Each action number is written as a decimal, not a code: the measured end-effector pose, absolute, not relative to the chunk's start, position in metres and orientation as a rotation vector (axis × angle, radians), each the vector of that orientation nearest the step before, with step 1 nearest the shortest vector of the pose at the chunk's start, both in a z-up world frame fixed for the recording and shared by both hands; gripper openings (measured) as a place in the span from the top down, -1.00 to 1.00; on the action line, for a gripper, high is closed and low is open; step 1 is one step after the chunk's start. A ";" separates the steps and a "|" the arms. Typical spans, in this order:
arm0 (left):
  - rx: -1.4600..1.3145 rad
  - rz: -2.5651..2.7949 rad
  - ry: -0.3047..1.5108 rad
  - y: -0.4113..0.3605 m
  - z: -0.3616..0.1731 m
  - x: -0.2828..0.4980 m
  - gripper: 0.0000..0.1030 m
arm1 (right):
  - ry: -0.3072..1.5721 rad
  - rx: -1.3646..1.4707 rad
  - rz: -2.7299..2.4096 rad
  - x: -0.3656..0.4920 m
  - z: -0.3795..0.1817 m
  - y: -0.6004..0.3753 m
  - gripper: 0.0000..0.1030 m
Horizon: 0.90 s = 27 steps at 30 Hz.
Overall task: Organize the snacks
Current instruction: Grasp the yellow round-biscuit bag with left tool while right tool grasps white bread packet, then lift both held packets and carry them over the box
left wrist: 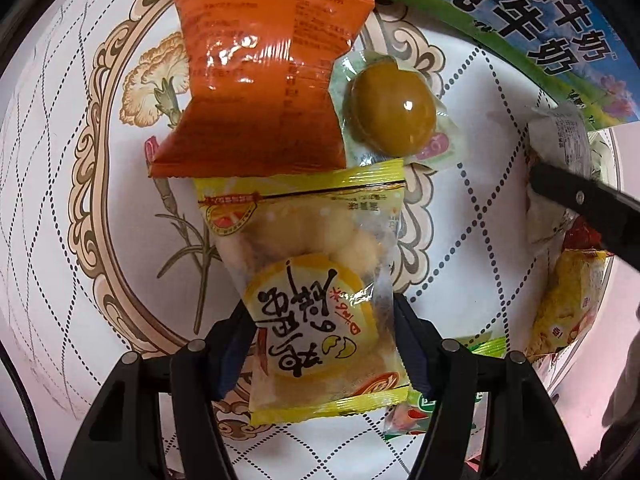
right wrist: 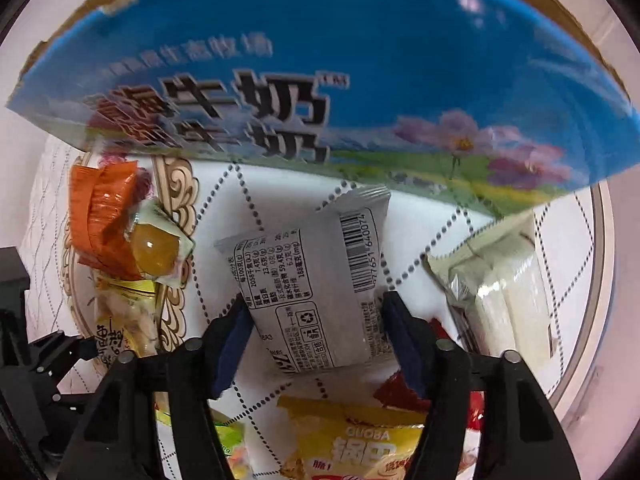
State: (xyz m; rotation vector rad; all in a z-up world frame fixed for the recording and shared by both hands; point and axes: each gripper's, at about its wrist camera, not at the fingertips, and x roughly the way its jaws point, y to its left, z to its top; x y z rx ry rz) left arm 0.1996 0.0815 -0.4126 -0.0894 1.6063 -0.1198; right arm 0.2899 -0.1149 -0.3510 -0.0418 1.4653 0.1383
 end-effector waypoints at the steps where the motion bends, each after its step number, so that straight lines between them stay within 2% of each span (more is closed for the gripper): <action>1: -0.082 -0.117 1.591 0.084 -0.411 0.195 -0.23 | 1.474 -0.035 0.137 0.288 -0.351 -0.114 -0.18; 9: 0.049 -0.120 1.497 0.071 -0.400 0.192 -0.23 | 1.625 0.073 0.179 0.246 -0.359 -0.111 -0.19; 13: 0.008 -0.142 1.529 0.073 -0.406 0.199 -0.24 | 1.606 0.132 0.147 0.239 -0.361 -0.115 -0.28; 23: -0.011 -0.144 1.536 0.089 -0.409 0.207 -0.24 | 1.570 0.115 0.114 0.234 -0.369 -0.110 -0.29; 26: 0.010 -0.124 1.534 0.090 -0.415 0.210 -0.09 | 1.557 0.107 0.115 0.237 -0.371 -0.106 -0.25; 27: 0.008 -0.124 1.531 0.082 -0.410 0.202 -0.06 | 1.546 0.100 0.116 0.238 -0.372 -0.104 -0.13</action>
